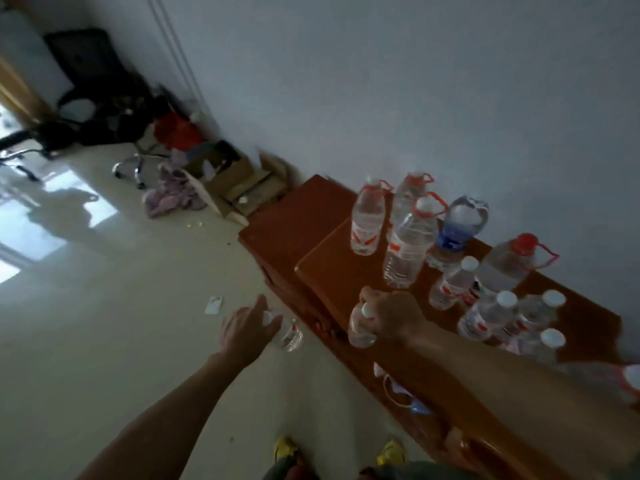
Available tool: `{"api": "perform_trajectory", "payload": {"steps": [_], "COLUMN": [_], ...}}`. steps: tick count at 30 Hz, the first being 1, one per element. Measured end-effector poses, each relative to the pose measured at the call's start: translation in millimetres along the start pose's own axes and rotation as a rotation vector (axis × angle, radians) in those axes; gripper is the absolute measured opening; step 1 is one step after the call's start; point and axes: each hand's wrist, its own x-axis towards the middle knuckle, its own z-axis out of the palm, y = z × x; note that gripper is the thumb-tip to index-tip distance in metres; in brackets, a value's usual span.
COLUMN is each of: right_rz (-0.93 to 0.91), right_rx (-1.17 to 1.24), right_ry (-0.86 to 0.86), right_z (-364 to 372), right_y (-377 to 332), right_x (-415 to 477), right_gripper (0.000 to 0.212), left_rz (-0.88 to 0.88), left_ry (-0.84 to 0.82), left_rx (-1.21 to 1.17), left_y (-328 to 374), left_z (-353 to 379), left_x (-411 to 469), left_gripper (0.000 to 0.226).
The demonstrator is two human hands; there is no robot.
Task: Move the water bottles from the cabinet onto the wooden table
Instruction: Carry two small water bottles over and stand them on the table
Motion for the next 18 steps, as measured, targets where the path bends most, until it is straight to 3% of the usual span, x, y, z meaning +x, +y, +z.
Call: {"api": "perform_trajectory", "payload": {"steps": [5,13,18], "right_rz": [-0.27,-0.597,-0.682], "right_rx": [-0.061,-0.118,-0.075], "right_ry": [0.035,-0.063,-0.109], "right_z": [7,61,78], "right_y": [-118,-364,-493], "right_x": [72,161,197], "right_gripper": [0.04,0.038,0.04], "left_rz": [-0.223,-0.484,-0.643], "left_ry": [0.142,0.253,0.294], "left_rx": [0.02,0.101,0.137], "left_y": [-119,-324,-428], "left_z": [-52,-134,-182], "left_x": [-48,-135,-181], "left_gripper": [0.035,0.035,0.038]}}
